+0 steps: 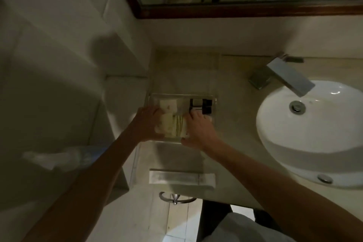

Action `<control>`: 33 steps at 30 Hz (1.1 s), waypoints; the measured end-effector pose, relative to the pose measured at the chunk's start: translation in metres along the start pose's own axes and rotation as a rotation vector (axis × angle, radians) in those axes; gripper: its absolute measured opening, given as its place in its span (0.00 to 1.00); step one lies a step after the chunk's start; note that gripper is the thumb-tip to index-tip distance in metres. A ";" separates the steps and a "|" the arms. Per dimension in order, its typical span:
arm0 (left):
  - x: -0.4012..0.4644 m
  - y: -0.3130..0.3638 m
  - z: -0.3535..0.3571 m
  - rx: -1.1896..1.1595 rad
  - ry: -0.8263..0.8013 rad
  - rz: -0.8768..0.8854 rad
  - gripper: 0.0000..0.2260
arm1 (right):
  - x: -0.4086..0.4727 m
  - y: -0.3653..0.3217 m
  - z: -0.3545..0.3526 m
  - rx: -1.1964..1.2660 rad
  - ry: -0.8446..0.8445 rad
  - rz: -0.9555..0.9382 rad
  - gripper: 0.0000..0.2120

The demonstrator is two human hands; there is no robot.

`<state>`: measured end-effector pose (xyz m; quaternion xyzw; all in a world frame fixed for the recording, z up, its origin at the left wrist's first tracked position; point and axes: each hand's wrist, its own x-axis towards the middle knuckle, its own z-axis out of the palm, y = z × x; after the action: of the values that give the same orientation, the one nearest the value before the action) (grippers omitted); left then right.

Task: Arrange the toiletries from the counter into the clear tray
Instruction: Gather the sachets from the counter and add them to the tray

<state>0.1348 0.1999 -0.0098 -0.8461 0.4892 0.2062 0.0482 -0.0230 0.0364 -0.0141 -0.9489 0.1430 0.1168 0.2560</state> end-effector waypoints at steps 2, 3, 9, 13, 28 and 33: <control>-0.001 -0.006 0.005 -0.002 -0.007 -0.003 0.42 | 0.000 0.003 0.009 -0.029 0.022 -0.019 0.42; -0.002 -0.007 0.008 -0.012 0.006 -0.006 0.42 | -0.002 0.007 0.013 -0.037 0.039 -0.028 0.41; -0.006 -0.001 0.023 -0.041 0.064 0.012 0.39 | -0.005 0.027 0.019 -0.145 0.055 -0.068 0.33; -0.008 -0.004 0.028 -0.028 0.114 0.055 0.39 | -0.008 0.037 0.014 -0.221 0.068 -0.111 0.31; -0.088 0.071 0.088 -0.300 0.596 0.152 0.23 | -0.097 0.040 0.060 -0.015 0.133 -0.313 0.27; -0.137 0.076 0.128 -0.084 0.133 0.111 0.25 | -0.132 0.055 0.101 -0.033 -0.063 -0.415 0.22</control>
<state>-0.0279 0.3075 -0.0633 -0.8307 0.5285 0.1720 -0.0313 -0.1791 0.0708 -0.0852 -0.9579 -0.0657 0.0934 0.2635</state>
